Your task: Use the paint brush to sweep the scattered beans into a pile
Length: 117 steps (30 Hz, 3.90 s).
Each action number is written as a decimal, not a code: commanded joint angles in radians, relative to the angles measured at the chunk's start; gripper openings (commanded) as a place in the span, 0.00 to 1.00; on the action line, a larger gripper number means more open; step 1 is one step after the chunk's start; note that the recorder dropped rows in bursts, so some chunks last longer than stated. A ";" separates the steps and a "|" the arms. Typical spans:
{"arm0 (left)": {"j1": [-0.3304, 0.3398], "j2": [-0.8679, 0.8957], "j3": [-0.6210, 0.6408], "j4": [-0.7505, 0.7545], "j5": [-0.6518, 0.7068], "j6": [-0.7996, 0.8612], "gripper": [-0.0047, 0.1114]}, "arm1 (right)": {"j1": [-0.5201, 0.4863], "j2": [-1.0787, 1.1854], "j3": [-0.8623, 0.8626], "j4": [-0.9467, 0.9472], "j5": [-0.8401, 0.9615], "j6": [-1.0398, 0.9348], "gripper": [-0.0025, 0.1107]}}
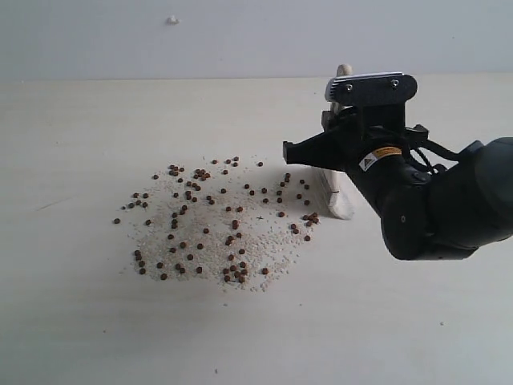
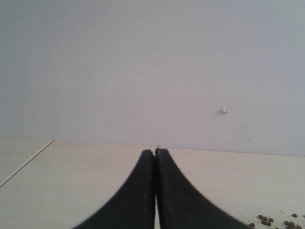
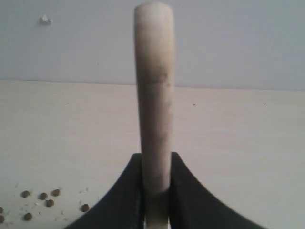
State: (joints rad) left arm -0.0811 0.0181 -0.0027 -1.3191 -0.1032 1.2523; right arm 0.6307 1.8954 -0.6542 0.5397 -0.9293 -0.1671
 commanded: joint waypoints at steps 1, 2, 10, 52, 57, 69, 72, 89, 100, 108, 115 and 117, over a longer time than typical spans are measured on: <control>-0.002 -0.006 0.003 -0.003 0.007 -0.002 0.04 | 0.010 0.003 -0.041 -0.047 0.099 0.094 0.02; -0.002 -0.006 0.003 -0.003 0.007 -0.002 0.04 | 0.011 0.005 -0.053 -0.044 0.119 0.092 0.02; -0.002 -0.006 0.003 -0.003 0.007 -0.002 0.04 | 0.133 0.007 -0.187 0.019 0.202 0.030 0.02; -0.002 -0.006 0.003 -0.001 0.007 0.000 0.04 | -0.156 0.291 -0.607 -1.329 0.273 0.255 0.02; -0.002 -0.006 0.003 -0.001 0.007 0.000 0.04 | -0.156 0.281 -0.607 -1.605 0.281 0.549 0.02; -0.002 -0.006 0.003 -0.001 0.007 0.000 0.04 | -0.156 0.174 -0.607 -2.237 0.126 1.199 0.02; -0.002 -0.006 0.003 -0.001 0.007 0.000 0.04 | -0.156 0.134 -0.607 -2.267 0.124 1.250 0.02; -0.002 -0.006 0.003 -0.001 0.007 0.000 0.04 | -0.156 0.062 -0.610 -1.955 0.195 0.678 0.02; -0.002 -0.006 0.003 -0.001 0.007 0.000 0.04 | -0.156 0.286 -0.638 -1.660 -0.011 0.161 0.02; -0.002 -0.006 0.003 -0.001 0.007 0.000 0.04 | -0.154 0.451 -0.886 -1.813 -0.007 0.465 0.02; -0.002 -0.006 0.003 0.001 0.007 0.000 0.04 | -0.154 0.411 -0.937 -2.284 -0.109 1.079 0.02; -0.002 -0.006 0.003 0.001 0.007 0.000 0.04 | -0.156 0.396 -0.937 -2.284 -0.202 1.121 0.02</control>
State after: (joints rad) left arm -0.0811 0.0181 -0.0027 -1.3191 -0.1032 1.2523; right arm 0.4768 2.3064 -1.5983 -1.7027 -1.0428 0.8678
